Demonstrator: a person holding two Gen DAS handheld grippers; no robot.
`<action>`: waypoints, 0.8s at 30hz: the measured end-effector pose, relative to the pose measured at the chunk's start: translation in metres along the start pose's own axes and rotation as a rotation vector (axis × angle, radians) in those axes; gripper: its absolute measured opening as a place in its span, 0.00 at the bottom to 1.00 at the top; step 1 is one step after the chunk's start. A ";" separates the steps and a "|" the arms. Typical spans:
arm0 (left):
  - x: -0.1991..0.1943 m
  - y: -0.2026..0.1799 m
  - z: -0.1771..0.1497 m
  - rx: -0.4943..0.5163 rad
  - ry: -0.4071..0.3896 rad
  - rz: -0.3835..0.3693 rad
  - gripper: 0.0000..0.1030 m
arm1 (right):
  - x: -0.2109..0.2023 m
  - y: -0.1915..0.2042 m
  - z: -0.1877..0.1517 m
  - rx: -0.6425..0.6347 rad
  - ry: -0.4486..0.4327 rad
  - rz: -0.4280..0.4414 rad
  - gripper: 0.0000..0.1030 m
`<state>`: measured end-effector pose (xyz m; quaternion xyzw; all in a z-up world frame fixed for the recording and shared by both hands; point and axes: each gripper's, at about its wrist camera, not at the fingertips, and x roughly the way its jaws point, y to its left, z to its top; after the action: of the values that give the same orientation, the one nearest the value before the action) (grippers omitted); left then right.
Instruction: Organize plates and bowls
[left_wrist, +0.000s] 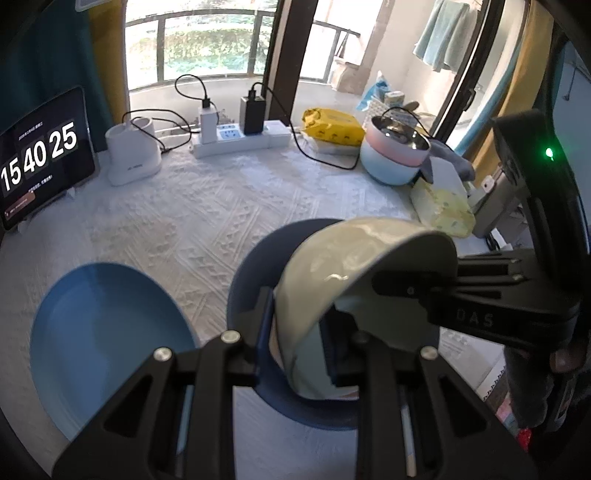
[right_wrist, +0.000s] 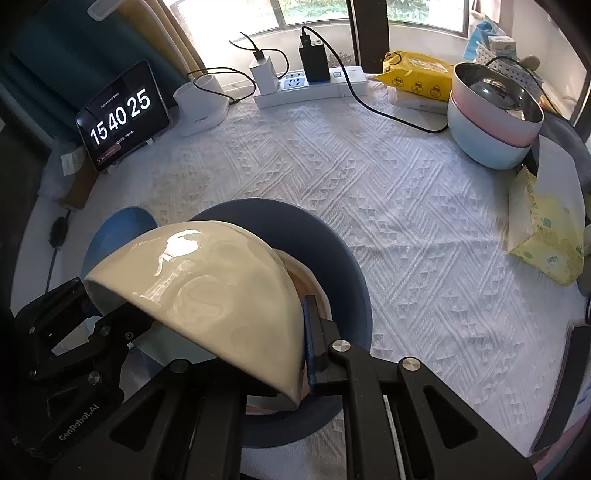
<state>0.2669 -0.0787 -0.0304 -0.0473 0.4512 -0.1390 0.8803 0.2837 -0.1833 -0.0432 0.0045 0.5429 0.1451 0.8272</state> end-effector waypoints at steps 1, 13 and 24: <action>-0.001 0.000 0.000 0.002 0.002 -0.003 0.24 | -0.002 0.000 -0.001 0.000 0.000 -0.001 0.10; 0.010 -0.002 -0.005 0.020 0.061 -0.006 0.24 | 0.002 -0.004 -0.008 0.014 0.051 0.028 0.11; 0.018 0.001 -0.009 0.018 0.098 -0.007 0.25 | 0.017 -0.007 -0.013 0.017 0.099 0.038 0.11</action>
<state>0.2695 -0.0828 -0.0503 -0.0340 0.4922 -0.1484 0.8571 0.2796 -0.1876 -0.0645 0.0148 0.5841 0.1561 0.7964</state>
